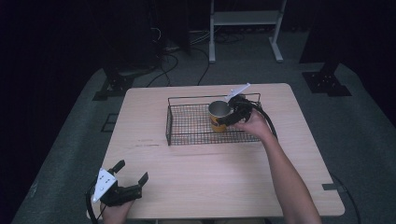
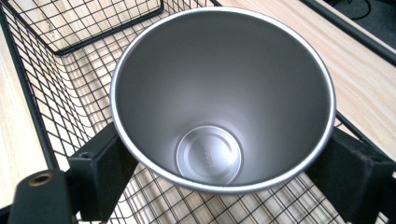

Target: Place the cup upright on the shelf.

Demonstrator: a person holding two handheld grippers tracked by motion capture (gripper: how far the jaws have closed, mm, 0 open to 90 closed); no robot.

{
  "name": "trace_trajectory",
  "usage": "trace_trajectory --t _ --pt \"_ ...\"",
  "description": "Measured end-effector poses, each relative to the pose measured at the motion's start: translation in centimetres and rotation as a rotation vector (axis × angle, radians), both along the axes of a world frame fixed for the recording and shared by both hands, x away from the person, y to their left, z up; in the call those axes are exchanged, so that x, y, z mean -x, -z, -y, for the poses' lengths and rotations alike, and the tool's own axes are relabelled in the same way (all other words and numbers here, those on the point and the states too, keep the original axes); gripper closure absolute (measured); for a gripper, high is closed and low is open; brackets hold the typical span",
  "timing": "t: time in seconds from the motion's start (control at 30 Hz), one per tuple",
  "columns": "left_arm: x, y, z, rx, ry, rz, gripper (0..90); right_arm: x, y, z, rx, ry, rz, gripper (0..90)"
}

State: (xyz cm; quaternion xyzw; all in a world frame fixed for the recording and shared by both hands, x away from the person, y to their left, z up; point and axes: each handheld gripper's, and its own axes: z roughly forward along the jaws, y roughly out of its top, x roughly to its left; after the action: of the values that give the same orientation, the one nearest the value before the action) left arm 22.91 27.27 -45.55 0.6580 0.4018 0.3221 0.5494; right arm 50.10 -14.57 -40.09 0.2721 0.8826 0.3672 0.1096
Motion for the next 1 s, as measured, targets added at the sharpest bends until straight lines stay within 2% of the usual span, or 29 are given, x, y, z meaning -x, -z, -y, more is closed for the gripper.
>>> trace_trajectory --t 0.4,0.47,0.67,0.87,0.93,1.0 --pt "0.0 0.0 0.0 0.0 -0.001 0.001 0.1 0.5 -0.3 0.9 0.018 0.006 -0.015 12.7" --pt "0.0 0.0 0.1 -0.002 0.0 0.002 0.1 0.7 -0.3 1.4 0.006 0.021 -0.002 13.0" --pt "0.0 0.0 0.2 -0.003 0.001 0.0 0.1 1.2 -0.5 3.2 -0.027 0.038 0.0 13.0" --pt "-0.2 -0.1 0.3 -0.001 0.001 0.003 0.1 1.9 -1.4 4.6 -0.063 0.044 0.007 13.0" --pt "-0.3 -0.1 0.4 0.001 0.003 0.003 0.1 2.2 -1.7 5.1 -0.078 0.049 0.03 13.0" --pt "-0.4 0.0 0.6 -0.003 0.006 0.0 0.1 2.6 -1.9 5.8 -0.095 0.056 0.03 13.0"
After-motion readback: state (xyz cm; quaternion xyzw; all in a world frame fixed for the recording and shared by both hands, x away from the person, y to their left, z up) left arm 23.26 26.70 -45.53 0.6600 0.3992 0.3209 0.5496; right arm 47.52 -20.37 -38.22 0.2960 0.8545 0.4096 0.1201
